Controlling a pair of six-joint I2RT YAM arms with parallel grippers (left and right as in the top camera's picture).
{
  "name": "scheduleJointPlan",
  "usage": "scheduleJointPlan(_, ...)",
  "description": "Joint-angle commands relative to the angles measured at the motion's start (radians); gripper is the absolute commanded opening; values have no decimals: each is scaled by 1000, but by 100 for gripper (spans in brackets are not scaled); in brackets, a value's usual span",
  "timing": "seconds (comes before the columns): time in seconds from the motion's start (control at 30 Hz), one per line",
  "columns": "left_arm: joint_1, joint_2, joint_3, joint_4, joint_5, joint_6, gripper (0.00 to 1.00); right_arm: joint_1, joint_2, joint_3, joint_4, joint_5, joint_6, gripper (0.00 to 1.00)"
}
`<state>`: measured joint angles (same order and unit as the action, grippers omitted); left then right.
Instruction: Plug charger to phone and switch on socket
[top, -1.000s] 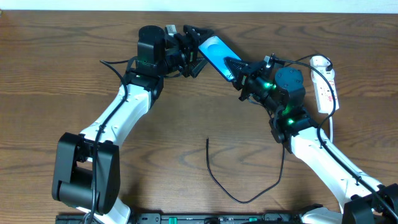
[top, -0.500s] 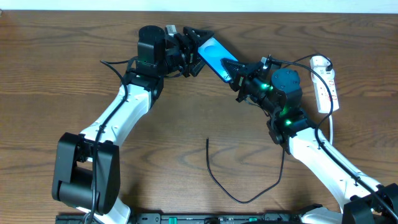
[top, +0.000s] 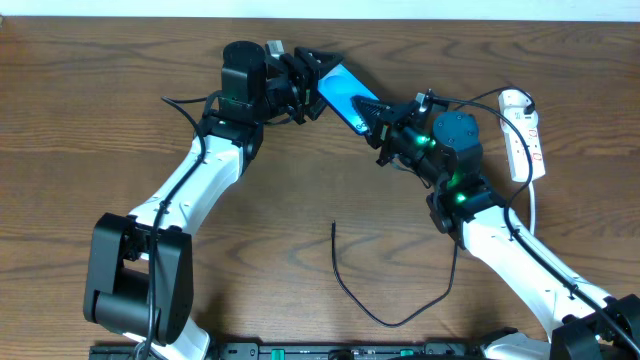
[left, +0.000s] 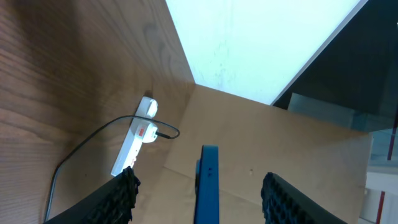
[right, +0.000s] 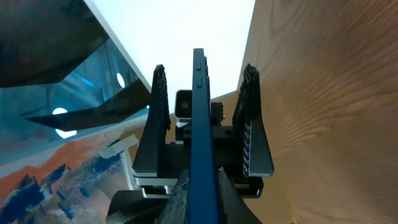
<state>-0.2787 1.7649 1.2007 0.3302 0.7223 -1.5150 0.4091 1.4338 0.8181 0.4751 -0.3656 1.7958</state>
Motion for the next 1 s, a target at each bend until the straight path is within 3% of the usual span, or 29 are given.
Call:
scheduleJointPlan(0.0, -4, -29, -1, 5, -8, 10, 61, 12, 5, 18, 14, 8, 6, 1)
scheduleJointPlan(0.2, -5, -29, -1, 5, -5, 10, 57, 12, 5, 18, 14, 8, 6, 1)
scheduleJointPlan(0.67, -4, -29, -1, 5, -2, 10, 33, 12, 5, 18, 14, 8, 6, 1)
scheduleJointPlan(0.97, -4, -29, -1, 5, -2, 10, 8, 12, 5, 18, 10, 8, 6, 1)
